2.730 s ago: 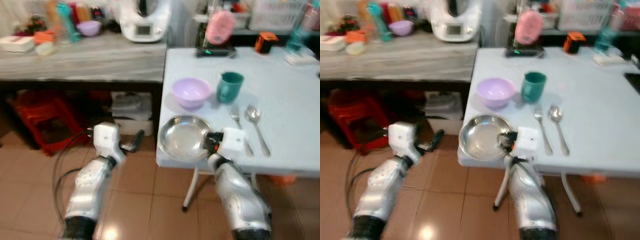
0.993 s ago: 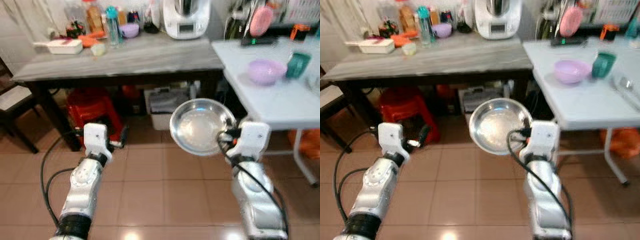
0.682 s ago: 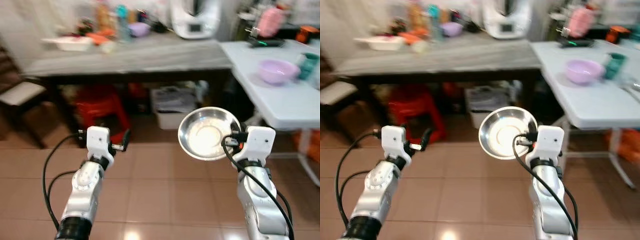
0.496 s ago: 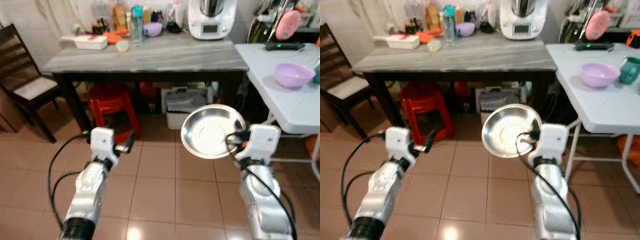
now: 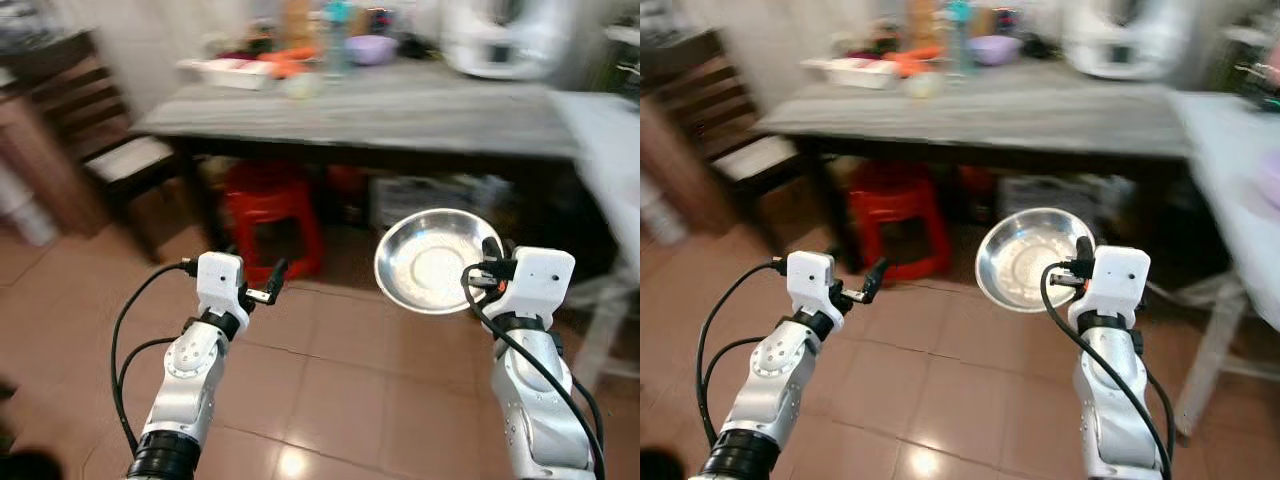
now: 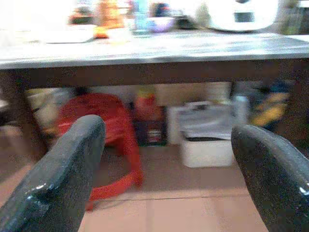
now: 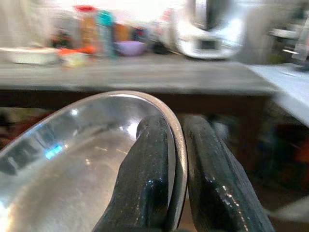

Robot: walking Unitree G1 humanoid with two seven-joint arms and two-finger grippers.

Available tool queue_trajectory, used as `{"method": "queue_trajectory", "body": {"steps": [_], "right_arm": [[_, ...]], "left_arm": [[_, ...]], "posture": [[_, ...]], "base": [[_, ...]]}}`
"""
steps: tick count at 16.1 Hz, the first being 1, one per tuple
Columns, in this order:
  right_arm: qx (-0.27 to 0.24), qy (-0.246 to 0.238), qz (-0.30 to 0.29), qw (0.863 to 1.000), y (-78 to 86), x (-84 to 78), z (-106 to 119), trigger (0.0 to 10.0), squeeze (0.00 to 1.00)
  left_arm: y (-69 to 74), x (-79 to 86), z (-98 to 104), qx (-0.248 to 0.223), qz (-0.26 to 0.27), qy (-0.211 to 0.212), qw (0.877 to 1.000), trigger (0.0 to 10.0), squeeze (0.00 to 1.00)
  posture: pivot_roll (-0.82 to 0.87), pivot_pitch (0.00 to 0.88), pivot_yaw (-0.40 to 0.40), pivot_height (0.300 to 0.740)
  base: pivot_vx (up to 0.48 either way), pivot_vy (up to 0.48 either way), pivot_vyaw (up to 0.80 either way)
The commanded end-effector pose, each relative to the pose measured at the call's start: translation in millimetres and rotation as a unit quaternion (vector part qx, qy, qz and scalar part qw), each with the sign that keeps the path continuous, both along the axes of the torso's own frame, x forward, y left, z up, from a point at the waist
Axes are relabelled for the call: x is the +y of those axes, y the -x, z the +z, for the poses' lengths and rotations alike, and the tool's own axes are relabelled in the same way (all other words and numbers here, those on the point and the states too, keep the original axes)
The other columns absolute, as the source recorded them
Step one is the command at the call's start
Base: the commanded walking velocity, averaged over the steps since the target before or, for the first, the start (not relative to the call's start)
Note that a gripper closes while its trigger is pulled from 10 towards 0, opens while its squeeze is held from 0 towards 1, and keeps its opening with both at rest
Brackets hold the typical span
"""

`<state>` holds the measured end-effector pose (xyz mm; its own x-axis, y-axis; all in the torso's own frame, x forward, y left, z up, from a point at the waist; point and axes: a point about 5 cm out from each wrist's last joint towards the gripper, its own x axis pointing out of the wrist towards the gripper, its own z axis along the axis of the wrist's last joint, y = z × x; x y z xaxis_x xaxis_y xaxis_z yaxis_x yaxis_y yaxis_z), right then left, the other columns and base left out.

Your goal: Setting the table

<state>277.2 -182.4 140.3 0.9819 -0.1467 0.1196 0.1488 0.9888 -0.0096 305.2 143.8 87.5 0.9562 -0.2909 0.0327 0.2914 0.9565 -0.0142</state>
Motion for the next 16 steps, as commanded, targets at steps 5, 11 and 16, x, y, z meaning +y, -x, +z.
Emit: {"method": "queue_trajectory", "body": {"steps": [5,11,16], "right_arm": [[-0.01,-0.004,0.012,1.0,0.4,6.9,4.1,10.0,0.0],[-0.009,-0.015,0.013,1.0,-1.8,9.2,4.0,10.0,0.0],[-0.01,-0.017,0.017,1.0,-5.4,11.3,4.4,10.0,0.0]], "left_arm": [[-0.8,6.6,2.4,-0.001,0.006,-0.001,1.0,10.0,0.0],[-0.8,2.4,2.6,0.0,-0.005,0.002,1.0,10.0,0.0],[-2.1,-2.3,3.3,-0.001,-0.011,0.005,1.0,10.0,0.0]], "posture": [[-0.08,0.0,0.07,0.74],[-0.08,0.0,0.071,0.74],[-0.08,0.0,0.068,0.74]], "base": [[0.321,0.0,0.0],[0.323,0.0,-0.21],[0.325,0.0,-0.77]]}}
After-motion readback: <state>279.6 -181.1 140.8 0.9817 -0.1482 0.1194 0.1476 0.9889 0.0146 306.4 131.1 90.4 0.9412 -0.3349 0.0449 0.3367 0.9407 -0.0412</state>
